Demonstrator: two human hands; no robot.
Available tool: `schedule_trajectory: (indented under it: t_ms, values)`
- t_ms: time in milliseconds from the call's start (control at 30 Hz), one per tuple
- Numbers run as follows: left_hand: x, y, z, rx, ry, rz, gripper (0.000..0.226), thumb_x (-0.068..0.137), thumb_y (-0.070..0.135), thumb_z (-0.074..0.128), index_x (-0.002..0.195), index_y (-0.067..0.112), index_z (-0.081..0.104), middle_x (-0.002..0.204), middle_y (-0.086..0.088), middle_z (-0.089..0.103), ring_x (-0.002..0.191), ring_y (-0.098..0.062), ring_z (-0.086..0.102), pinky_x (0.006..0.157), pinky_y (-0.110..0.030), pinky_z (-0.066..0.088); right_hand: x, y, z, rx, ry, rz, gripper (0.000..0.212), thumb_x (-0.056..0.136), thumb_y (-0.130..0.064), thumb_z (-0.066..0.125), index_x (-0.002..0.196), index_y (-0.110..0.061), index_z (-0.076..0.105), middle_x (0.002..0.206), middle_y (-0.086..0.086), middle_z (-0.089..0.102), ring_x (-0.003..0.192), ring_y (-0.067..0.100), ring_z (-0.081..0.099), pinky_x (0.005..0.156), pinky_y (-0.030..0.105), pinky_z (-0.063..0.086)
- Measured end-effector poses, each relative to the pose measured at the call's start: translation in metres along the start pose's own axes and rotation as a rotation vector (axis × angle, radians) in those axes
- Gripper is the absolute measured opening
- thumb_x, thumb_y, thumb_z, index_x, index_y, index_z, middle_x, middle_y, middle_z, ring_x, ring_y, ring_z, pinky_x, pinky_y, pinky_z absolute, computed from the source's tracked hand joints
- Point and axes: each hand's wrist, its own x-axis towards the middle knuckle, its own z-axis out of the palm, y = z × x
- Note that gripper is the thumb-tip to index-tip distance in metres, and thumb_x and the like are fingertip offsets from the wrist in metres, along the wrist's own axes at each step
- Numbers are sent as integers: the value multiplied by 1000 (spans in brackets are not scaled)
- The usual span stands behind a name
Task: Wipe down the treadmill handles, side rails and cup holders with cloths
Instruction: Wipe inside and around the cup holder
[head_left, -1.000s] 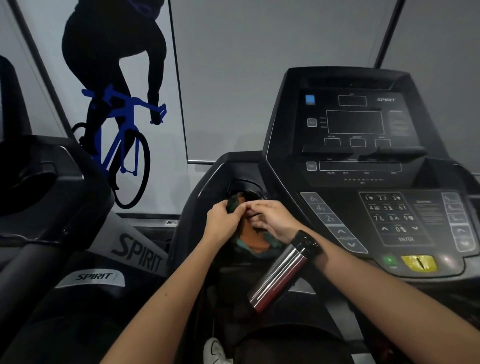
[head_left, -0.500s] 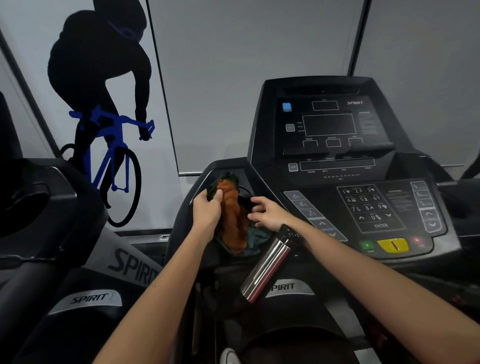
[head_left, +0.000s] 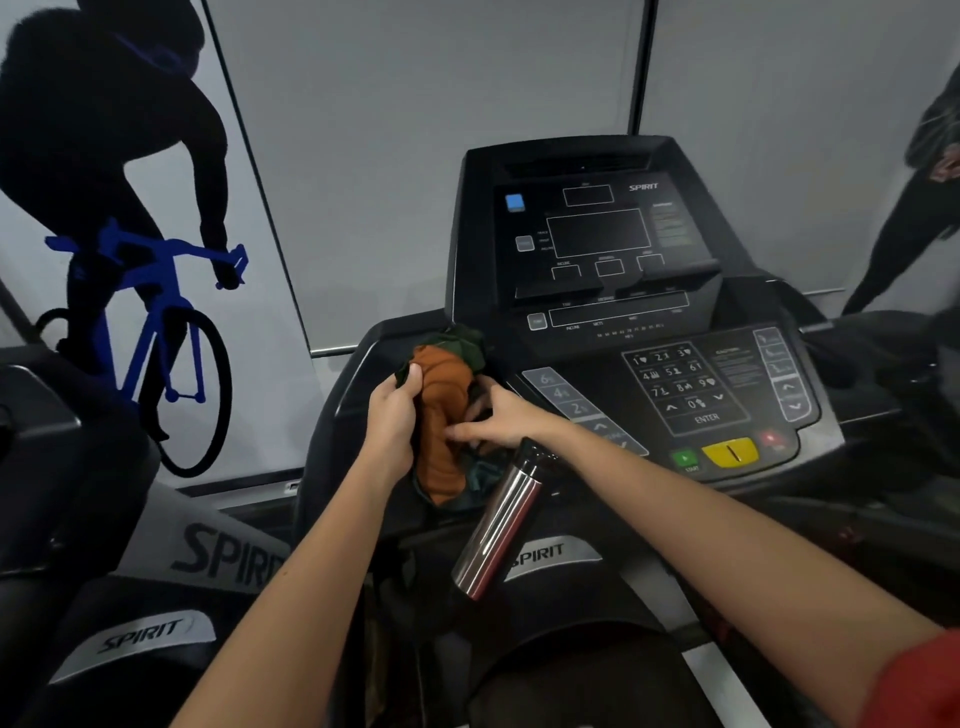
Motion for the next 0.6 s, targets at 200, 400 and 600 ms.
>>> schedule_trajectory:
  t_ms: [200, 400, 600]
  values:
    - [-4, 7, 3, -33, -56, -36, 27, 99, 28, 42, 90, 13, 62, 89, -8, 67, 83, -21, 65, 67, -32, 52, -7, -2, -3, 42, -75, 11, 22, 79, -28, 72, 94, -24, 55, 75, -8, 63, 61, 5, 62, 53, 15, 50]
    - [-2, 7, 3, 24, 42, 35, 22, 98, 26, 45, 97, 12, 62, 90, -6, 67, 86, -20, 64, 74, -34, 54, -14, 1, -2, 234, -54, 10, 18, 85, -26, 66, 101, -19, 64, 96, -5, 69, 89, 10, 67, 85, 24, 54]
    - [-8, 4, -10, 61, 4, 51, 30, 89, 30, 60, 116, 20, 53, 109, -2, 61, 97, -14, 61, 78, -27, 51, -20, -1, -5, 298, 33, -16, 36, 81, -21, 70, 114, -11, 59, 103, 0, 67, 89, 9, 66, 81, 22, 54]
